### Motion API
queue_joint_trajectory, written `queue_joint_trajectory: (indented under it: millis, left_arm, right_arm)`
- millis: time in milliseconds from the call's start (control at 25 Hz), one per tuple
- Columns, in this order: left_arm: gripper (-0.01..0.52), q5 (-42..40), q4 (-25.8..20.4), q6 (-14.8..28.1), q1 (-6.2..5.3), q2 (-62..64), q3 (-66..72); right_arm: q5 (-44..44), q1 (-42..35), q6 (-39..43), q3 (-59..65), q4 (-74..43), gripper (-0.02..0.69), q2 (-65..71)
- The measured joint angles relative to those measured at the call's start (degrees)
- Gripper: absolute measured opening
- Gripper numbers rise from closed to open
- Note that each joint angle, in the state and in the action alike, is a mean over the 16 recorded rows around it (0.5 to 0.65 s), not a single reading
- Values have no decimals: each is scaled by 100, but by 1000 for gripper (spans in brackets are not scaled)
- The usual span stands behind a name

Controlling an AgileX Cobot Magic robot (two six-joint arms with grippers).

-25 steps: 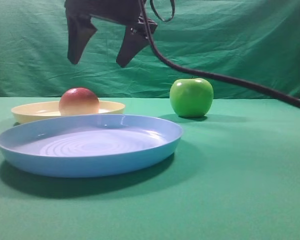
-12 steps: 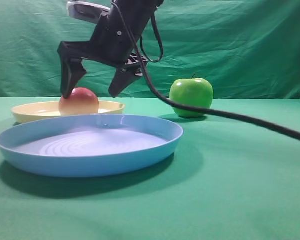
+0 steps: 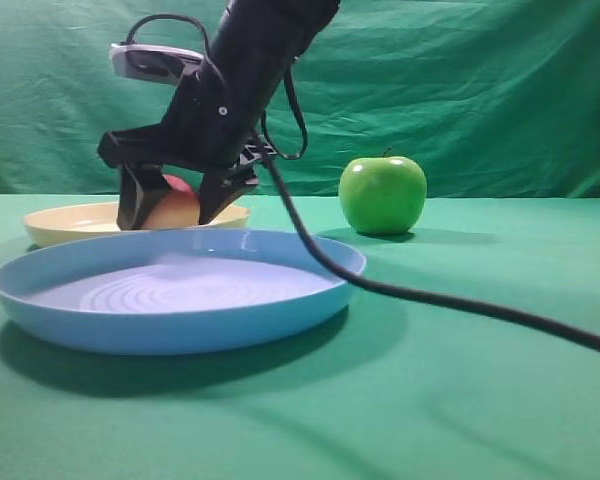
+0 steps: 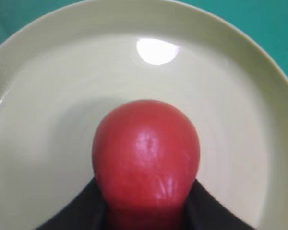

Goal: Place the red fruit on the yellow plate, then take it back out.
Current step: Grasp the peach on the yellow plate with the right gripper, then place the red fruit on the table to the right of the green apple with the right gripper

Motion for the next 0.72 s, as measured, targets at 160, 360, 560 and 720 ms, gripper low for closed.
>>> queue_joint_trajectory:
  millis: [160, 360, 560, 720]
  left_arm:
    - [0, 0, 0, 0, 0, 0, 0]
    - [0, 0, 0, 0, 0, 0, 0]
    - [0, 0, 0, 0, 0, 0, 0]
    - [0, 0, 0, 0, 0, 0, 0]
  right_arm:
    - [524, -30, 187, -212, -203, 219, -260]
    - [1449, -208, 606, -449, -482, 196, -803]
    - [2287, -622, 1089, -395, -689, 188, -1563]
    - [2666, -1090, 1377, 89, -732, 189, -2279]
